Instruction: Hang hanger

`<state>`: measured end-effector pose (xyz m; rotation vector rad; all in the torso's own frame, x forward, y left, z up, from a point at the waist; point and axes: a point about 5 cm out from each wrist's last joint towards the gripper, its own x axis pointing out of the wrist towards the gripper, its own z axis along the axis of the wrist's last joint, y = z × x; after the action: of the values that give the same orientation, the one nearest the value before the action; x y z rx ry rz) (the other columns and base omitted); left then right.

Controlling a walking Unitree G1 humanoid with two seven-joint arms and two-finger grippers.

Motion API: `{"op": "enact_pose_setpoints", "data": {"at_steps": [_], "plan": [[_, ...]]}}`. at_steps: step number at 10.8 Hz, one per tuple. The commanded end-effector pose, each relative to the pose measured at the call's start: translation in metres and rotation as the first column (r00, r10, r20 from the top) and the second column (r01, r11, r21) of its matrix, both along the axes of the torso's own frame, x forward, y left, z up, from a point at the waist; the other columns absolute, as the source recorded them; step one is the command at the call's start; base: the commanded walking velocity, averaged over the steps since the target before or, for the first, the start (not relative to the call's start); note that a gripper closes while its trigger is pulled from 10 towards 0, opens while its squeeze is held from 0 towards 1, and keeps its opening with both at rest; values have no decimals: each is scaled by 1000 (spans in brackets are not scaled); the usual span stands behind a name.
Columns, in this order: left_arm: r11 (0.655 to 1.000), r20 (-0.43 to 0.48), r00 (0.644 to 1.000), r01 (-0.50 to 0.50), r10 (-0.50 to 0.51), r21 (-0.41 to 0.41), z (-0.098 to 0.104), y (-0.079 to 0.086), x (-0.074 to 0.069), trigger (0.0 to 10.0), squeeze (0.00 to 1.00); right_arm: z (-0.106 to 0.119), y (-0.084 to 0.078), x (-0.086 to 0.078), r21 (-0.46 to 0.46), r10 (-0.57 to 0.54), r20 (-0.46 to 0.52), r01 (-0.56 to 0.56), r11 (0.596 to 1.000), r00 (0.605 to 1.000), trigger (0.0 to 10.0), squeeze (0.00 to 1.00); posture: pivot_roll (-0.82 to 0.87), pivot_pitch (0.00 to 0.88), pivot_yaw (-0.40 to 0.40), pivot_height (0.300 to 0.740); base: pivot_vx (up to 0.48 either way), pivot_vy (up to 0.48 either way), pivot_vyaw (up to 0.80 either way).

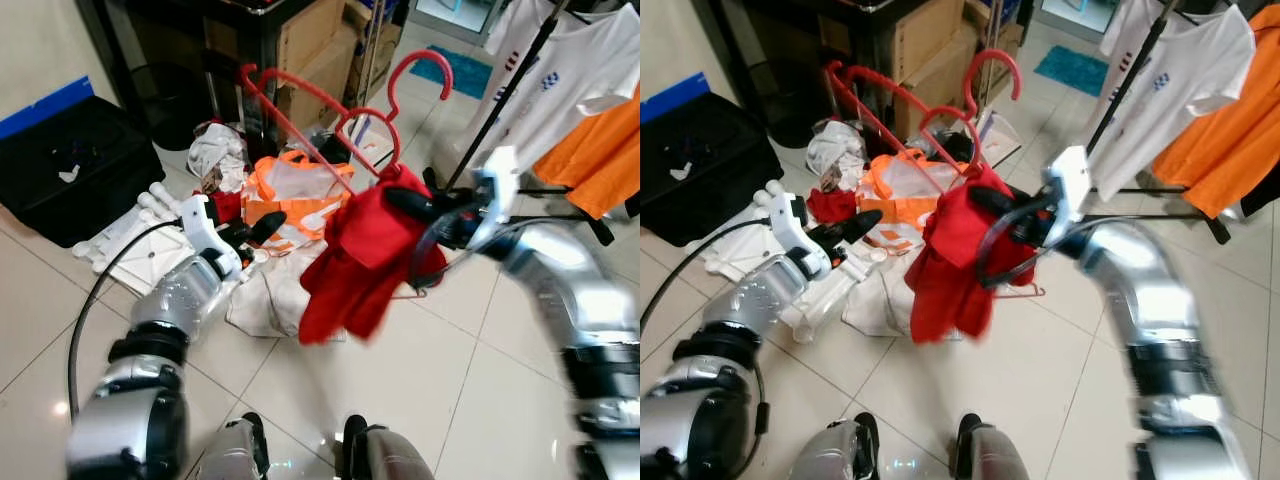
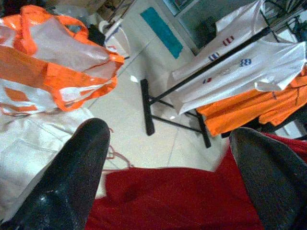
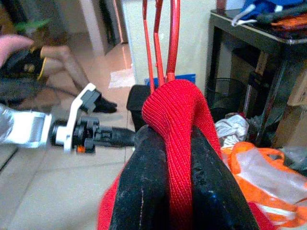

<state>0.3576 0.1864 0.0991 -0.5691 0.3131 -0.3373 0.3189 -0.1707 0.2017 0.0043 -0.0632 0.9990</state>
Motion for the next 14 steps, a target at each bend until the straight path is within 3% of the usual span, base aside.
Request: {"op": "enact_pose_setpoints", "data": {"at_steps": [1, 2, 4, 5, 9, 11, 12, 13, 14], "plan": [[999, 8, 999, 32, -32, 40, 4, 2, 2, 10000, 0, 9, -6, -5, 8, 17, 32, -17, 1000, 999, 0, 0, -128, 177, -78, 740, 0, 0, 0], [988, 23, 996, 80, -84, 132, 6, 8, 1, 10000, 0, 15, -12, -6, -22, 35, 47, -34, 999, 998, 0, 0, -133, 176, -78, 740, 0, 0, 0], [920, 23, 969, 226, -246, 319, 7, 18, -4, 10000, 0, 25, -28, -11, -114, 101, 40, -96, 989, 994, 0, 0, -143, 174, -81, 740, 0, 0, 0], [894, 20, 953, 276, -302, 353, 7, 18, -5, 10000, 0, 22, -33, -11, -161, 123, 24, -118, 980, 992, 0, 0, -144, 175, -83, 740, 0, 0, 0], [839, 61, 871, 447, -487, 309, 1, -1, -13, 10000, 0, 43, -16, -20, -105, 247, 73, -239, 965, 966, 0, 0, -141, 184, -91, 740, 0, 0, 0], [774, 100, 802, 524, -589, 355, 4, -7, -15, 10000, 0, 68, -15, -27, -66, 308, 125, -301, 951, 943, 0, 0, -149, 185, -90, 740, 0, 0, 0], [721, 67, 772, 555, -632, 415, 1, -5, -18, 10000, 0, 69, -19, -30, -92, 320, 117, -311, 946, 940, 0, 0, -157, 182, -89, 740, 0, 0, 0], [691, 48, 757, 566, -652, 450, 0, -3, -19, 10000, 0, 68, -22, -31, -112, 320, 110, -308, 945, 941, 0, 0, -162, 178, -86, 740, 0, 0, 0], [620, 15, 716, 594, -698, 513, -1, 2, -23, 10000, 0, 67, -26, -36, -131, 331, 99, -317, 939, 938, 0, 0, -163, 175, -85, 740, 0, 0, 0]]}}
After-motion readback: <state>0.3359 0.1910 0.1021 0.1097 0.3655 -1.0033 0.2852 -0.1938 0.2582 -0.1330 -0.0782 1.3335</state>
